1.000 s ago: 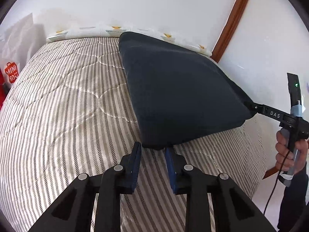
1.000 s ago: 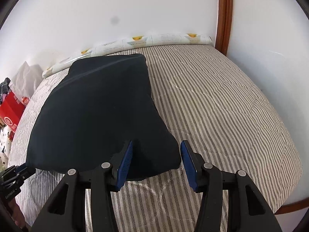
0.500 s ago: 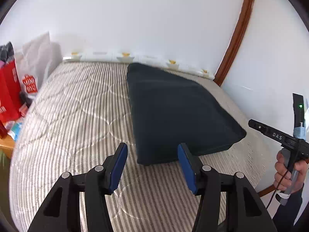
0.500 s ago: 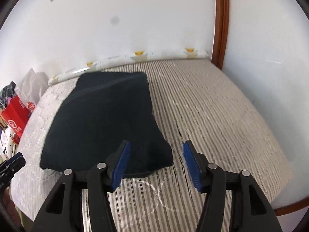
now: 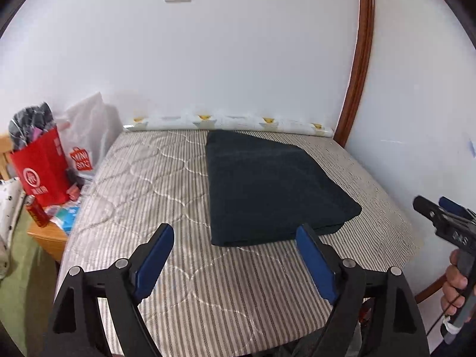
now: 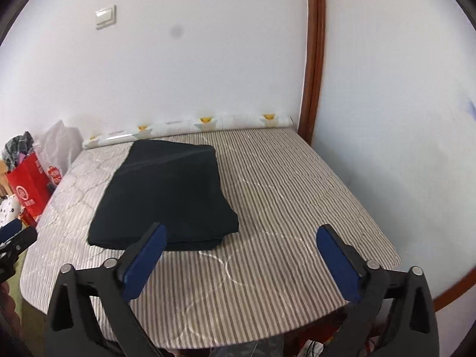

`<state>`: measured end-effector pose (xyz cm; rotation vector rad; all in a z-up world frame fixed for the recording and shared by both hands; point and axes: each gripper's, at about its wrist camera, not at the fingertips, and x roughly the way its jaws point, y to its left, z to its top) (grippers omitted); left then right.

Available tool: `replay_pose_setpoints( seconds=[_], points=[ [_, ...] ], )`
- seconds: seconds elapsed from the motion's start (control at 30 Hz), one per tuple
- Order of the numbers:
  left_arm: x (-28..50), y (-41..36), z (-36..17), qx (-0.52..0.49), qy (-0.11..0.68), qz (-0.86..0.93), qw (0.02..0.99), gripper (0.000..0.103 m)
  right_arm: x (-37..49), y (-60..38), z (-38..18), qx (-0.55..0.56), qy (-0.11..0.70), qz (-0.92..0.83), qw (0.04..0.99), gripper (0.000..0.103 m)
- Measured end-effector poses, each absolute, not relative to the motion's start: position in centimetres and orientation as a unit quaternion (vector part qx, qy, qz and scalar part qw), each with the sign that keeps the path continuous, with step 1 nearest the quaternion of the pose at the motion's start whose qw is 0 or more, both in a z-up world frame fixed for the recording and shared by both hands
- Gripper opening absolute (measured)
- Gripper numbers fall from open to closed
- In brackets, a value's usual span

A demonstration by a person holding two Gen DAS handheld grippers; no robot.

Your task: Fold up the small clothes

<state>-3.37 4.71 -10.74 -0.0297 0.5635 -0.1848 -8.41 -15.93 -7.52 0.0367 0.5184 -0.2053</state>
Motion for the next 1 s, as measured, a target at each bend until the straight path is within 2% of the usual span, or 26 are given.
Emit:
replay_pose_setpoints(
  seconds=[0.1,0.2,1.0],
  points=[
    [-4.4,4.4,-9.8,-0.006,0.261,-0.074,0.962,0.094,-9.5,-15.7,-7.2,0.008,0.258,-0.109,0.960,0.103],
    [-5.0,4.1,-9.3,-0.012,0.261,-0.068,0.963,0.097,-10.2,-15.9,-7.2,0.009,0.261,-0.116,0.958,0.103],
    [-5.9,2.6,-9.1,0.004,0.262,-0.054,0.964,0.097,-11.5,-17.0,-7.5,0.022,0.256,-0.119,0.959,0.103]
  ],
)
